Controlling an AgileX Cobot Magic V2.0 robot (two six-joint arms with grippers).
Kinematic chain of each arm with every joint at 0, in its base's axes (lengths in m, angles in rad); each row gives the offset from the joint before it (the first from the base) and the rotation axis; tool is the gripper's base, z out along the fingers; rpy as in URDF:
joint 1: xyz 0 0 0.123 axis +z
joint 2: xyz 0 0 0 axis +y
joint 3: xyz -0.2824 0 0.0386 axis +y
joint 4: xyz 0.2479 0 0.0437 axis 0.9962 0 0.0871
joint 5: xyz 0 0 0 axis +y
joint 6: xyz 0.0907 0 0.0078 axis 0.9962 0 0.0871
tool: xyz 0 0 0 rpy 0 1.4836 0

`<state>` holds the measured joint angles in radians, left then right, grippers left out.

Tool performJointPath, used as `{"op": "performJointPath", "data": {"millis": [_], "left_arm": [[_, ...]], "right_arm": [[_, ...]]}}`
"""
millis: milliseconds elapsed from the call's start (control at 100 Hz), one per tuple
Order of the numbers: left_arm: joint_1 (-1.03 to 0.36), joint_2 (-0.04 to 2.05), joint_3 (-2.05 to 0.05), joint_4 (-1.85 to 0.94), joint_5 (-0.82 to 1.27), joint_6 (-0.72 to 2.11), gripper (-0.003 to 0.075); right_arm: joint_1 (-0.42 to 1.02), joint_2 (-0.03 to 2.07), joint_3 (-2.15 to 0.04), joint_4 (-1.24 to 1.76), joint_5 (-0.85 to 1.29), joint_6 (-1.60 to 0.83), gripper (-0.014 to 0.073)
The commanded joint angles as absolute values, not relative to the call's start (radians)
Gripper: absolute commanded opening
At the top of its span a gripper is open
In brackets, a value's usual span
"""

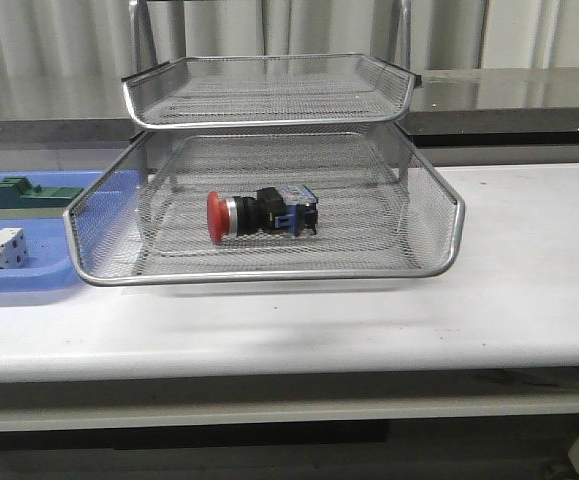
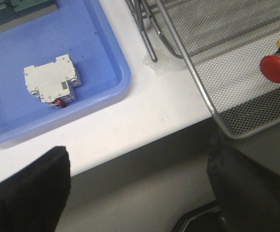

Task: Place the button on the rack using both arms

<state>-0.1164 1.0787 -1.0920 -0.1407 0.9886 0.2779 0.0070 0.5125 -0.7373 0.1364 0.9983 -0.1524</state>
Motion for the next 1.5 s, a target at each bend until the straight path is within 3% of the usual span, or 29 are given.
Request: {"op": "performJointPath", "data": {"millis": [0,670,990,1280,1370,1490], "left_arm": [[-0.114,0.966,-1.026,-0.168,0.866,0.256,0.0558],[-0.114,0.296,-0.488,-0.17,0.423,0.148,0.0558],[-0.114,0.237,-0.315,-0.17,0.109,0.136,0.0558],[-0.114,0.237,-0.292,-0.17,0.088,0.136,0.0554],[-0.114,0.237,-0.292,-0.17,0.088,0.136,0.05],[-0.114,0.237,-0.292,-0.17,0.088,0.136,0.0347]], "right_arm": [[-0.002,0.516,-0.767,0.14,0.943,-0.153,-0.0068],[-0.002,0.516,-0.767,0.14,0.943,-0.153,-0.0068],[-0.002,0.516,-0.767,0.14,0.943,-0.153,-0.0068],[-0.002,0.516,-0.767,0.14,0.943,-0.153,-0.0068],[-0.002,0.516,-0.767,0.14,0.943,-0.153,-0.0068],[-0.002,0.516,-0.767,0.14,0.943,-0.153,-0.0068]]}}
